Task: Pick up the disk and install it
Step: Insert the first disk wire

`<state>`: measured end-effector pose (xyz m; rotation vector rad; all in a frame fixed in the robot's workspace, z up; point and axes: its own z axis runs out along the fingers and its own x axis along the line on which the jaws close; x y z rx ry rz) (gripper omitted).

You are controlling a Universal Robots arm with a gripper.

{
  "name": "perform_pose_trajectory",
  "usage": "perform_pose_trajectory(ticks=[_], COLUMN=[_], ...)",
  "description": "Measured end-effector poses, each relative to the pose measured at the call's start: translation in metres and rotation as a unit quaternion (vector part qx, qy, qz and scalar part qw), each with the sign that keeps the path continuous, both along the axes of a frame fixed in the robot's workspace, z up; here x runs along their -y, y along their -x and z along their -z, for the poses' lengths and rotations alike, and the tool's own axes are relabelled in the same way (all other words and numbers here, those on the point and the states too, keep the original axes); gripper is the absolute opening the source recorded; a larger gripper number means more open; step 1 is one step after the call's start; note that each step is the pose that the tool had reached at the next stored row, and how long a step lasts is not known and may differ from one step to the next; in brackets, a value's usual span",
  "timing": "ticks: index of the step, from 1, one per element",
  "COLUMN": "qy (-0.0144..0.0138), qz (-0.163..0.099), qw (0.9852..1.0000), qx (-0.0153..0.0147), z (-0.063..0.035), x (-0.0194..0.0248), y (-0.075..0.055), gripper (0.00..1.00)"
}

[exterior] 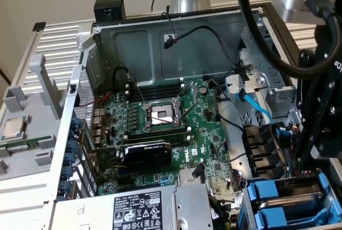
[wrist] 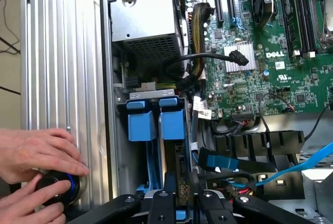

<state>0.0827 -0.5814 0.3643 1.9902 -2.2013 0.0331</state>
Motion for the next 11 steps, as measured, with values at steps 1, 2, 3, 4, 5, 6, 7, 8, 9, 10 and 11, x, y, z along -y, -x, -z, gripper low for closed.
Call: perform_pose_trajectory(ticks=[1,2,3,4,5,6,7,8,9,10,11], qy=[0.0000,0.0001,0.0000,0.0000,0.0000,0.0001,0.0000,0.0000,0.0001,0.0000,0.0000], qz=[0.000,0.000,0.000,0.000,0.000,0.000,0.000,0.000,0.000,0.000,0.000], qw=[1.0000,1.0000,1.0000,1.0000,1.0000,1.0000,1.0000,1.0000,1.0000,1.0000,1.0000], qx=[0.0000,0.0000,0.0000,0.0000,0.0000,0.0000,0.0000,0.0000,0.0000,0.0000,0.0000], z=[-0.0024,-0.0052,-0.0082,-0.0121,-0.0163,-0.0207,-0.0248,-0.0289,-0.0328,-0.0370,-0.0404], x=[0.0000,0.0000,0.0000,0.0000,0.0000,0.0000,0.0000,-0.0001,-0.0002,-0.0006,-0.0012], y=[0.000,0.000,0.000,0.000,0.000,0.000,0.000,0.000,0.000,0.001,0.002], gripper=[0.24,0.24,0.24,0.24,0.24,0.24,0.24,0.24,0.24,0.24,0.24])
